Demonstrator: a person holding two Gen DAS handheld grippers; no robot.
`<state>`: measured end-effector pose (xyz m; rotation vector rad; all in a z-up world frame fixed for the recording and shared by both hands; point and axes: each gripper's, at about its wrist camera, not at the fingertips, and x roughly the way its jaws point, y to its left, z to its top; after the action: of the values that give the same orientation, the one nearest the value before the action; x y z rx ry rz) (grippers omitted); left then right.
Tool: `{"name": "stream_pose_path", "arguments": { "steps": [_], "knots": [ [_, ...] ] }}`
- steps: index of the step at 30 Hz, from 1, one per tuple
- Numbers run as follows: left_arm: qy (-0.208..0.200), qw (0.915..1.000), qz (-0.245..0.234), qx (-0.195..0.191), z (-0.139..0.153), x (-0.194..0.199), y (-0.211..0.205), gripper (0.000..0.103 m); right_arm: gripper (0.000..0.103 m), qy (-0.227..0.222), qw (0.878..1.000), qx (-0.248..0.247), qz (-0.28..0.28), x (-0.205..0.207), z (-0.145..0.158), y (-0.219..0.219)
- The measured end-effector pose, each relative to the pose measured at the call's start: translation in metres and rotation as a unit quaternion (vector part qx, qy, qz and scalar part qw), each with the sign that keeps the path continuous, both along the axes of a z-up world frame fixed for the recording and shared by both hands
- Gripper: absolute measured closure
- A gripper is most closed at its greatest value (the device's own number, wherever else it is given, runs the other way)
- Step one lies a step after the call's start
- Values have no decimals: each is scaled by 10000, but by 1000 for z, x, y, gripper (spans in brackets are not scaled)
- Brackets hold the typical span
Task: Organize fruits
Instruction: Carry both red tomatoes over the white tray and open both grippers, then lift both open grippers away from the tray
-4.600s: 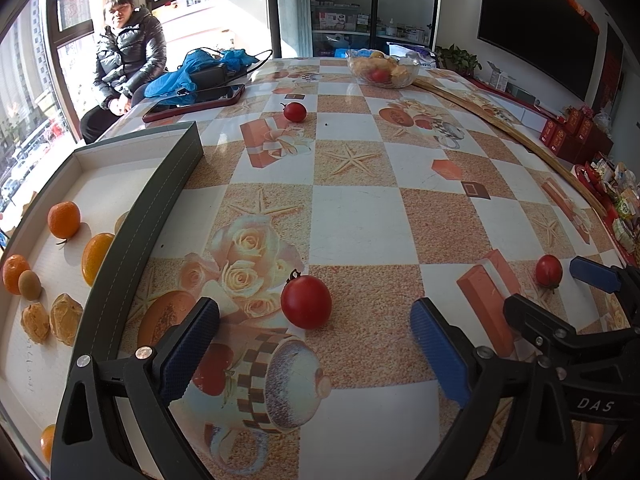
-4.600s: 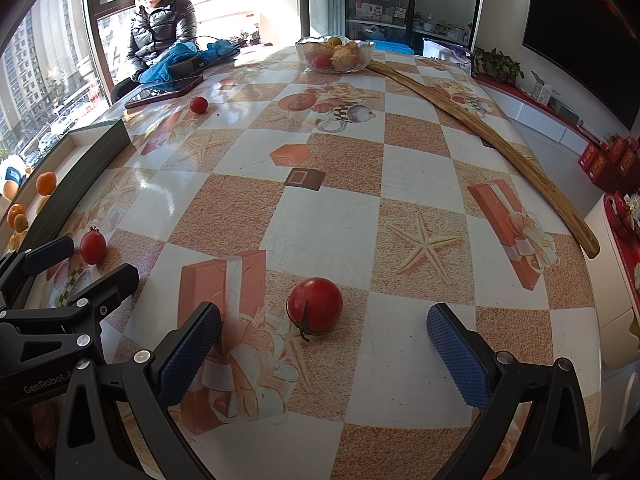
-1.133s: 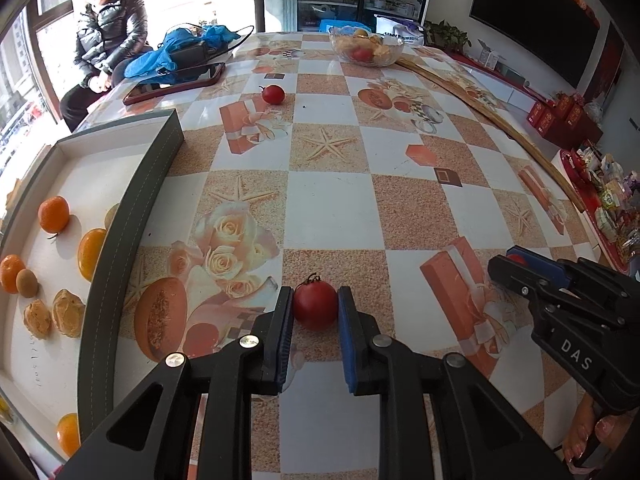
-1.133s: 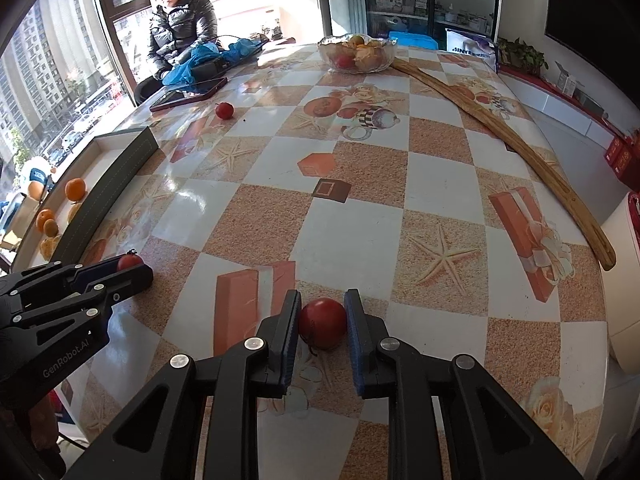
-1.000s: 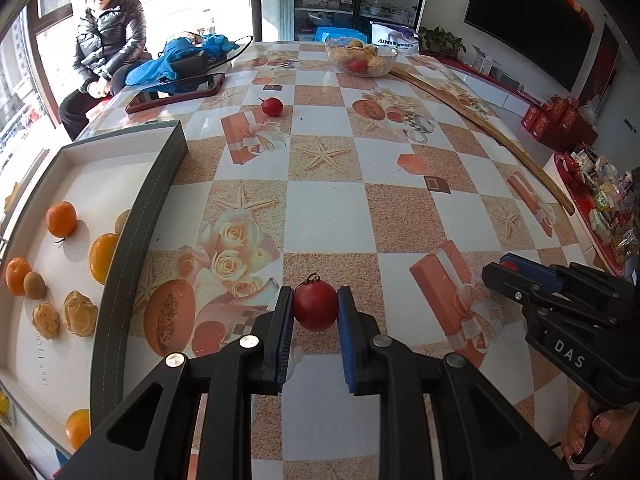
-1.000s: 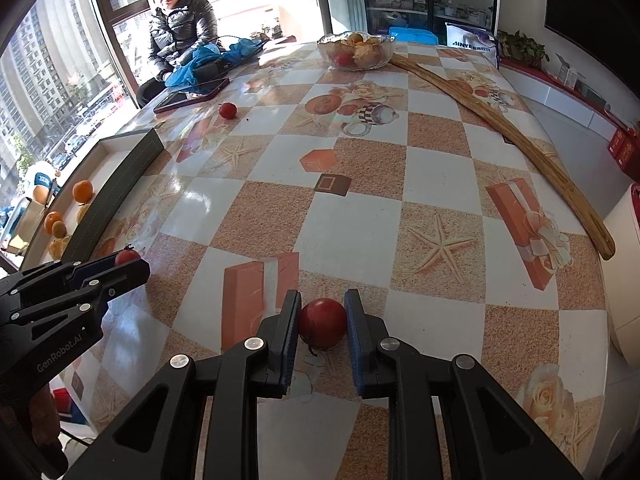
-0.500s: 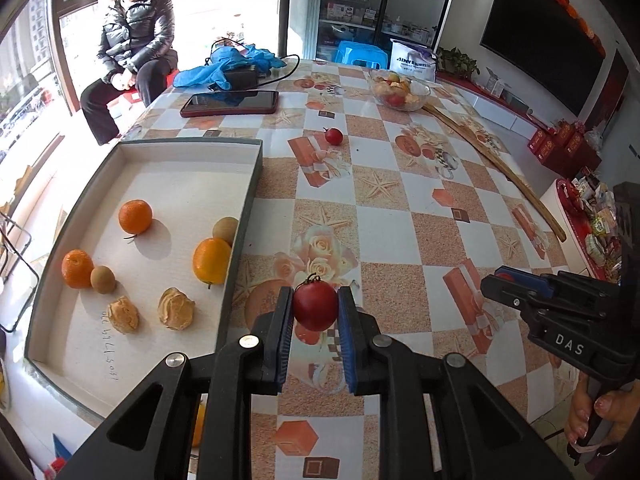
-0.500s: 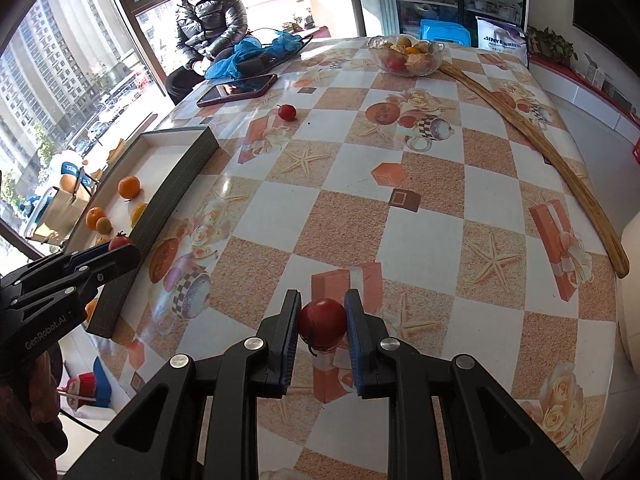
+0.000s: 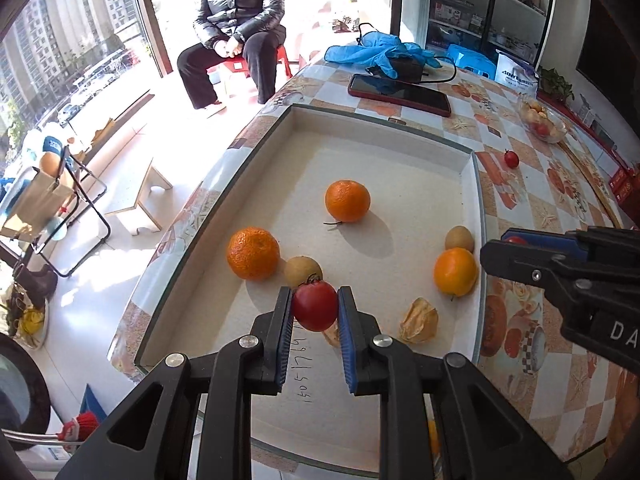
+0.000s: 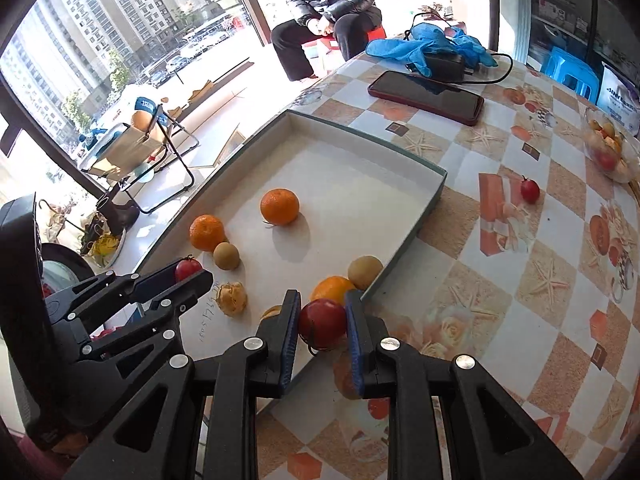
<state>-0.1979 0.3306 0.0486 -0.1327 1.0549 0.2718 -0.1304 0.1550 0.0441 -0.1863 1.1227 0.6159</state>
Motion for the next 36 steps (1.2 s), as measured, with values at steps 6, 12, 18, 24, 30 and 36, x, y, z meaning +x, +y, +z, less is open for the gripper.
{"name": "stream_pose_path", "arguments": {
  "steps": [6, 12, 18, 24, 30, 36],
  "knots": [
    [93, 9999, -5, 67, -14, 2, 3, 72, 79, 127, 9994, -309, 126, 11, -21, 31],
    [-131, 9994, -193, 249, -9, -1, -4, 21, 23, 56, 9988, -446, 203, 11, -20, 37],
    [32, 9997, -193, 144, -16, -1, -7, 15, 8, -388, 9966, -712, 132, 4, -3, 31],
    [31, 9997, -182, -141, -18, -4, -9, 0, 8, -257, 9948, -978, 80, -2, -9, 16],
    [136, 9997, -184, 122, -19, -6, -17, 0, 8, -159, 9938, -1094, 112, -9, -15, 7],
    [159, 9994, -240, 192, -17, -8, -23, 0, 8, -90, 9934, -1139, 51, -10, -20, 1]
  ]
}}
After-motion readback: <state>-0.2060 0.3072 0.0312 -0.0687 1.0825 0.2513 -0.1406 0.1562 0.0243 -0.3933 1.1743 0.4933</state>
